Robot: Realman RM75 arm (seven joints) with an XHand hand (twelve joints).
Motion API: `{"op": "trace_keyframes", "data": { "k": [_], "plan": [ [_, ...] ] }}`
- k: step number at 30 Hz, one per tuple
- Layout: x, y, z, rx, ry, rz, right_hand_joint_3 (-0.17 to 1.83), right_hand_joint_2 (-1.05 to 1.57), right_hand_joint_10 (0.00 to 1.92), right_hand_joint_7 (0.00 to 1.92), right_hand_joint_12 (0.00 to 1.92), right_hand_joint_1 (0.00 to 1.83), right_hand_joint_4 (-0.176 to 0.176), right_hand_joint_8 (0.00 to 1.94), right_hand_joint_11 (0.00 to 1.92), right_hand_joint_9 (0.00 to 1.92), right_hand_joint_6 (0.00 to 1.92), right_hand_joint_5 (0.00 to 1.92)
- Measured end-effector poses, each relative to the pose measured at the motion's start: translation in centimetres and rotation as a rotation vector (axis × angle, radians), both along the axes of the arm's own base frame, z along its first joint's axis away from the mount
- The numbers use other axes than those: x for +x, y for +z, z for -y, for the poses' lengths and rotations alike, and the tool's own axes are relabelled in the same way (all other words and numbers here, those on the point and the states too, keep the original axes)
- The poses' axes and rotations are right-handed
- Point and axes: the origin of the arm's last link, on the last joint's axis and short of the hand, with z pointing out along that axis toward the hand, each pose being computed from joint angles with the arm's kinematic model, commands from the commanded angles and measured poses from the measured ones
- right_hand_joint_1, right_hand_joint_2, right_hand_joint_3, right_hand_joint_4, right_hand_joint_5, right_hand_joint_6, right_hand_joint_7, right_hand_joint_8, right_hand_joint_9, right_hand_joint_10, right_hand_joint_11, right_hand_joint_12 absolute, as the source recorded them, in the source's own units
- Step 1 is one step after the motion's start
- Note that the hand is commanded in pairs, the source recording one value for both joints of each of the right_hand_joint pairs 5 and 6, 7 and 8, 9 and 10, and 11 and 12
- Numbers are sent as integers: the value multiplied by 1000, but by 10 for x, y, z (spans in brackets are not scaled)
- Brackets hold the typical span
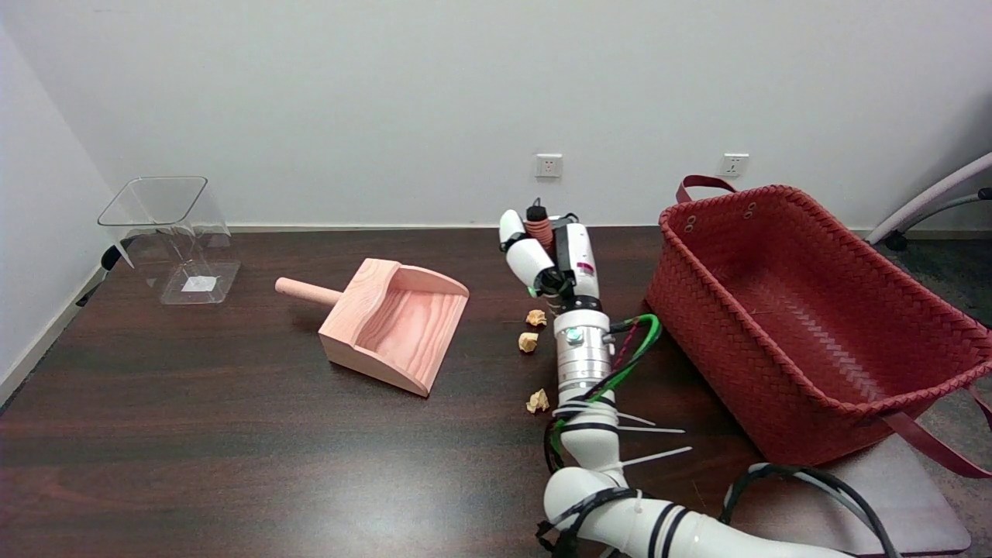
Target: Use the broom to sweep the yellow paper into the dustpan.
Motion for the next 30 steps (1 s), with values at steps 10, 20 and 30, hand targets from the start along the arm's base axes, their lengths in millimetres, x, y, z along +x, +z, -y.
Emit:
{"op": "trace_keyframes", "data": {
  "k": [10, 20, 30],
  "plan": [
    [5, -25, 13, 32, 2, 12, 896, 1571, 1920, 1920, 1920, 794, 0, 1920, 1920, 1920, 1920, 1920],
    [10, -50, 23, 58, -2, 29, 858, 1571, 1920, 1920, 1920, 759, 0, 1920, 1920, 1920, 1920, 1920],
    [17, -70, 34, 76, -3, 37, 767, 1571, 1920, 1920, 1920, 734, 0, 1920, 1920, 1920, 1920, 1920]
  ]
}}
